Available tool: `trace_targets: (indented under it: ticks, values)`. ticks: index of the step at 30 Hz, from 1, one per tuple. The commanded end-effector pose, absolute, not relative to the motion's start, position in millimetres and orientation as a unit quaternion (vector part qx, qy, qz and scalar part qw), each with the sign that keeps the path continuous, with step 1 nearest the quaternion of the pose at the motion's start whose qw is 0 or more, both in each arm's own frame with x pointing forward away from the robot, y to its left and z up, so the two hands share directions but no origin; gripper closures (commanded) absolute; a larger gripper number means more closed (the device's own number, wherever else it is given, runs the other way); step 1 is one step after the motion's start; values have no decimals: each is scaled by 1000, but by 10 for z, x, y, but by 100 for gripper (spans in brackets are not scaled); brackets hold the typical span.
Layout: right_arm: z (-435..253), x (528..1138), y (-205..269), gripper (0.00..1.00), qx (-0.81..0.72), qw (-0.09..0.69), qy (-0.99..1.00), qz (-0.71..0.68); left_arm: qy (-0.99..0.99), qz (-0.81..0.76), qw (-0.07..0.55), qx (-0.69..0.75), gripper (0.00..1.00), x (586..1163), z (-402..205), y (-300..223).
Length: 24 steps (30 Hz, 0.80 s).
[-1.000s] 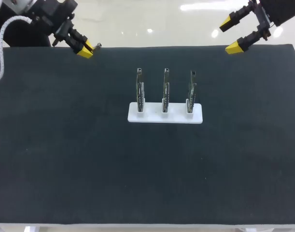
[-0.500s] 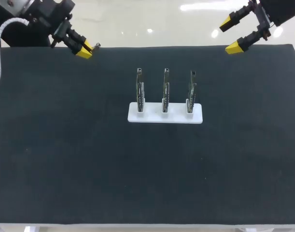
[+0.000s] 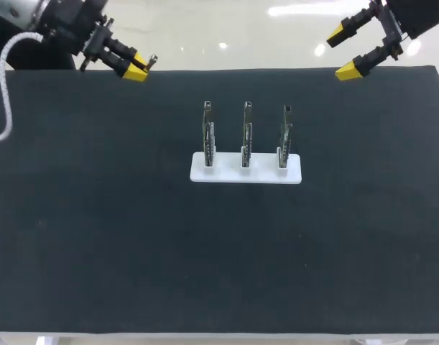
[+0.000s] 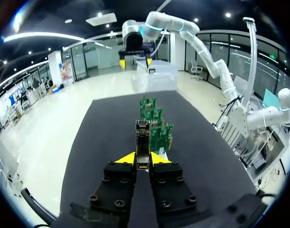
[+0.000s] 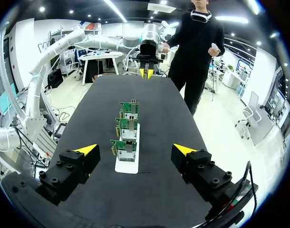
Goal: Pick up the optical module with the left hand, and insert it into the network port with the right hand.
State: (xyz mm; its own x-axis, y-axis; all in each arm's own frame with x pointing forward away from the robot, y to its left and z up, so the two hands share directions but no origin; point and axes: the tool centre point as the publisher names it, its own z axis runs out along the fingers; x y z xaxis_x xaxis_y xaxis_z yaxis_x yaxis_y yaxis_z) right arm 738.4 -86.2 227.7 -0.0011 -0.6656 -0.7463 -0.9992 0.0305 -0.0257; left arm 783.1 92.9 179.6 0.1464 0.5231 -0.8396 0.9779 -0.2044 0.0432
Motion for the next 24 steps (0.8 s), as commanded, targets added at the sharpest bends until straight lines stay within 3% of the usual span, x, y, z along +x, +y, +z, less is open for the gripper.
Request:
trace_targets:
  ticks: [1,24]
  values:
    - [2275,7388,-859,0,-639,302,651,277,535,-375,352,670,100,7749,1797,752]
    - [2275,7388,-859,0,-639,302,651,277,491,-439,447,605,100,7445,1890,-184]
